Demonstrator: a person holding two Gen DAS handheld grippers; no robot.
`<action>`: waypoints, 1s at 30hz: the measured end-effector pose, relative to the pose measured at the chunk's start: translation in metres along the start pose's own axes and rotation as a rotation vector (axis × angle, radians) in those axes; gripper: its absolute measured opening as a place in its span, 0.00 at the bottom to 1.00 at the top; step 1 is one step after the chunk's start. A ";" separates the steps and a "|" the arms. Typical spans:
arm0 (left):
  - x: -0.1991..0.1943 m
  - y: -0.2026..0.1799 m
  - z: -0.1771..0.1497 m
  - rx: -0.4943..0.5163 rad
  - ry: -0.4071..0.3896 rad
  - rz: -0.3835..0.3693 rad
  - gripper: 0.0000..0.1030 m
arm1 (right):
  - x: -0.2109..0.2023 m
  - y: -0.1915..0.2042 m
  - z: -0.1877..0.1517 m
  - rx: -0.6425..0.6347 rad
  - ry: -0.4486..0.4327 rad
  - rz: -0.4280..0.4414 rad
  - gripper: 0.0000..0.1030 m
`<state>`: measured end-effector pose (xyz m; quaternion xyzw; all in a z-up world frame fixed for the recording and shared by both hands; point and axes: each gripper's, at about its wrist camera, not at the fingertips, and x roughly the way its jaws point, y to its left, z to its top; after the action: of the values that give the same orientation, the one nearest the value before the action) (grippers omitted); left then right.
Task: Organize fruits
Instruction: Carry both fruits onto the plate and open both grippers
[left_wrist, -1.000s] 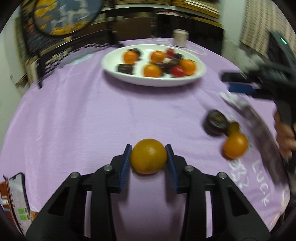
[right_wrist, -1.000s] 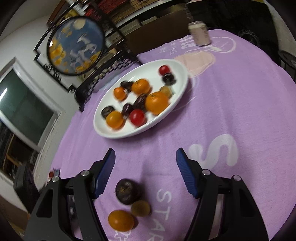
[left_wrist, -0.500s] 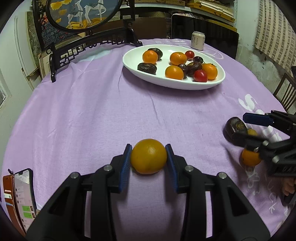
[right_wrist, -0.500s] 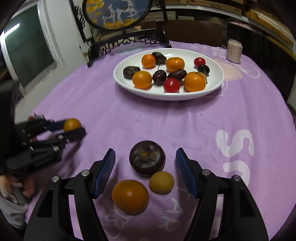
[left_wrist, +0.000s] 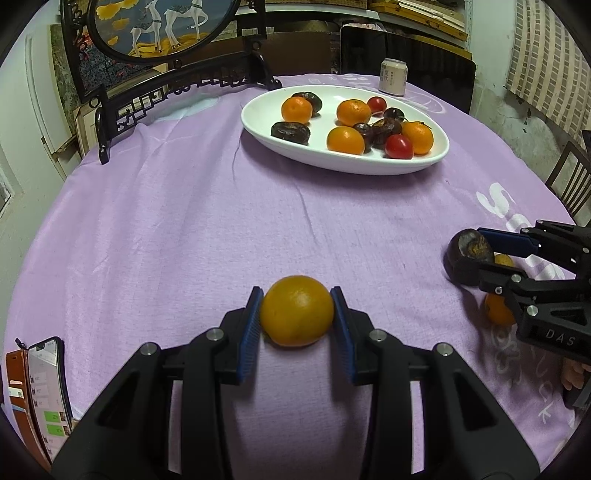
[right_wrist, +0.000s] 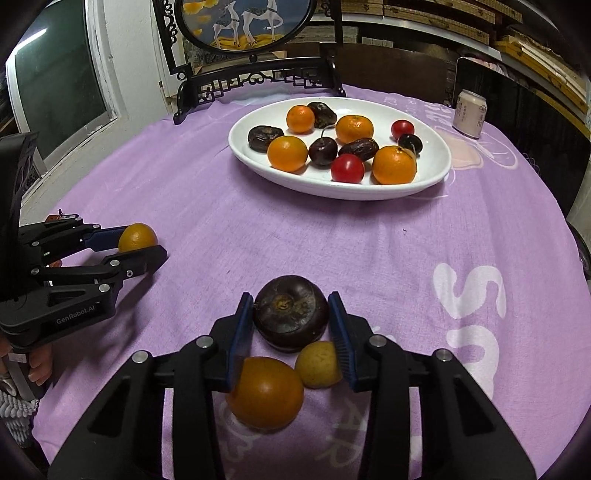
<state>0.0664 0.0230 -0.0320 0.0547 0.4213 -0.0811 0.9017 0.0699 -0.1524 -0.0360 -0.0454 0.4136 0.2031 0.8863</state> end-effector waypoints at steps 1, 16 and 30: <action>0.000 0.000 0.000 -0.003 -0.001 -0.002 0.36 | -0.002 -0.001 0.001 0.008 -0.011 0.002 0.40; -0.002 0.002 0.001 -0.009 -0.017 0.008 0.36 | -0.012 -0.046 0.009 0.170 -0.058 -0.052 0.40; -0.010 0.000 0.056 0.002 -0.102 0.005 0.36 | -0.027 -0.059 0.030 0.236 -0.099 0.044 0.40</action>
<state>0.1022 0.0150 0.0120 0.0525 0.3745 -0.0820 0.9221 0.0993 -0.2071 -0.0008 0.0783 0.3915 0.1742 0.9001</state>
